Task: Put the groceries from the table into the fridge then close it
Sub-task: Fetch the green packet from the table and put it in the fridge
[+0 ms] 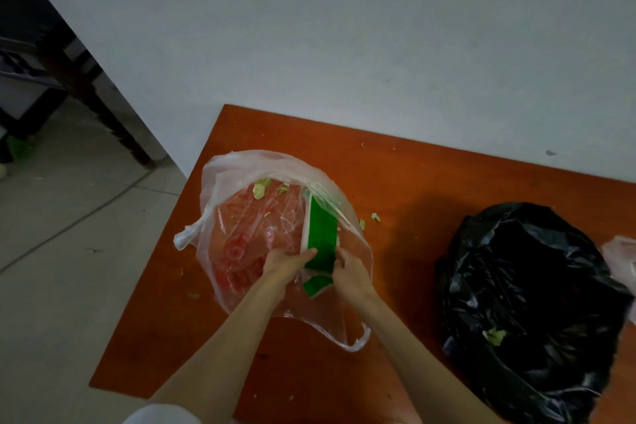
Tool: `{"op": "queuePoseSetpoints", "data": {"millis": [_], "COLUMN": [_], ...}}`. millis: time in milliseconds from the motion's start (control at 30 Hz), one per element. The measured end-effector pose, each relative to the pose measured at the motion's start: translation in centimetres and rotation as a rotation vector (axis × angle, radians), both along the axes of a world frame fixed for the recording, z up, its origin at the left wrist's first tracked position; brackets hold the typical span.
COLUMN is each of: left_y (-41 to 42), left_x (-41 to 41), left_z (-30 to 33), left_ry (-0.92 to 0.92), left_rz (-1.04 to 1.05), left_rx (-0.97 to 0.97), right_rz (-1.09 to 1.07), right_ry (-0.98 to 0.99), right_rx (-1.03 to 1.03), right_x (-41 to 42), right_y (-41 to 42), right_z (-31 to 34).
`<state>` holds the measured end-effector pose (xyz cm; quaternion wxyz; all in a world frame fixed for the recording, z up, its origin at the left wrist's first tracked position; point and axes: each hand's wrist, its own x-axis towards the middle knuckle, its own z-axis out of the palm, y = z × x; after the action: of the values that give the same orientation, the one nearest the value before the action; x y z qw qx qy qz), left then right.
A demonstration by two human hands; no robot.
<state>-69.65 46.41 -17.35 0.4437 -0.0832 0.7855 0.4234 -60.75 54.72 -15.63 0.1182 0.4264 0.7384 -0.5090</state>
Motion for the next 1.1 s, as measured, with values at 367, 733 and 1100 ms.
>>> {"op": "queuePoseSetpoints", "data": {"millis": [367,733,1100], "left_y": [-4.3,-17.2,-19.8], "left_x": [-1.3,-0.6,5.2], "left_z": [3.2,6.7,11.4], "left_ry": [-0.11,-0.255,-0.019], "left_rz": [0.101,-0.24,-0.9], "left_rx": [0.234,0.493,0.501], "right_rz": [0.019,-0.417,-0.91], "right_ry": [0.175,0.317,0.699], "right_rx": [0.011,-0.404,-0.393], "right_x": [0.4,3.7,11.8], "right_y": [-2.4,-11.7,-19.9], "right_z": [4.8,6.4,9.7]}}
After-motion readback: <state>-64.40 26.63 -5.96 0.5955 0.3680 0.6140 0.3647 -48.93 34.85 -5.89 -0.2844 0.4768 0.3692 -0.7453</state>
